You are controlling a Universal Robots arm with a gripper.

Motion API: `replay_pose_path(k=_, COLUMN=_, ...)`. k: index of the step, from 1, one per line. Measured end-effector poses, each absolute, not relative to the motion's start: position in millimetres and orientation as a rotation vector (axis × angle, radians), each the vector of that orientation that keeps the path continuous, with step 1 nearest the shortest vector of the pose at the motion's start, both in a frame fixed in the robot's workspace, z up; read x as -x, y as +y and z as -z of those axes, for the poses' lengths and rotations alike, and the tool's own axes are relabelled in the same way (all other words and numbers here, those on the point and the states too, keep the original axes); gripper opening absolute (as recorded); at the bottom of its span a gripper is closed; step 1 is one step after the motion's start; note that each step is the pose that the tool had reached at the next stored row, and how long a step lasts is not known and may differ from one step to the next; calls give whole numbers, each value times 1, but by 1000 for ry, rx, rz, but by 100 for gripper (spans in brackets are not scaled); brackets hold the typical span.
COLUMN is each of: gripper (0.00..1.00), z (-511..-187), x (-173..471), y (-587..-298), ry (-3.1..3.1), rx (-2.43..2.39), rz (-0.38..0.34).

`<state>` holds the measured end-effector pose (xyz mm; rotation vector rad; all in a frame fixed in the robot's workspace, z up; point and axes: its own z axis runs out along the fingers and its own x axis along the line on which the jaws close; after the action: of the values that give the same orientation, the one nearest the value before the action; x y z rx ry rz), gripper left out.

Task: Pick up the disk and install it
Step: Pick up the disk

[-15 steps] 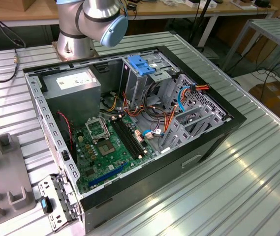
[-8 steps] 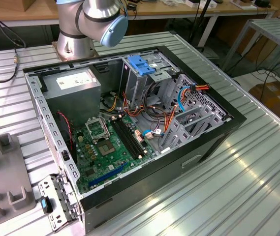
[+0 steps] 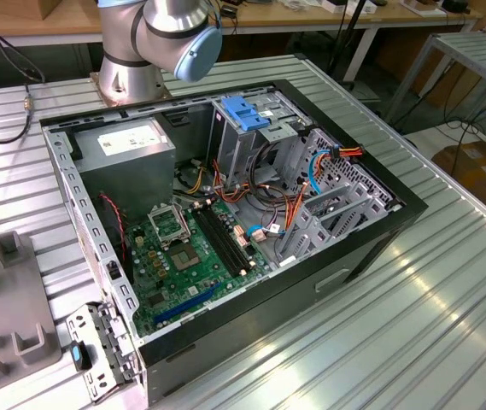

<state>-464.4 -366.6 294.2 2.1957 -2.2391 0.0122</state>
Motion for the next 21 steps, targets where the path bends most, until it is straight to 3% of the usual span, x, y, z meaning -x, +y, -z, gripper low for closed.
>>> replay_pose_path(k=21, gripper=37, z=-294, x=464, y=-367, ry=-2236, rx=-2200, rz=-12)
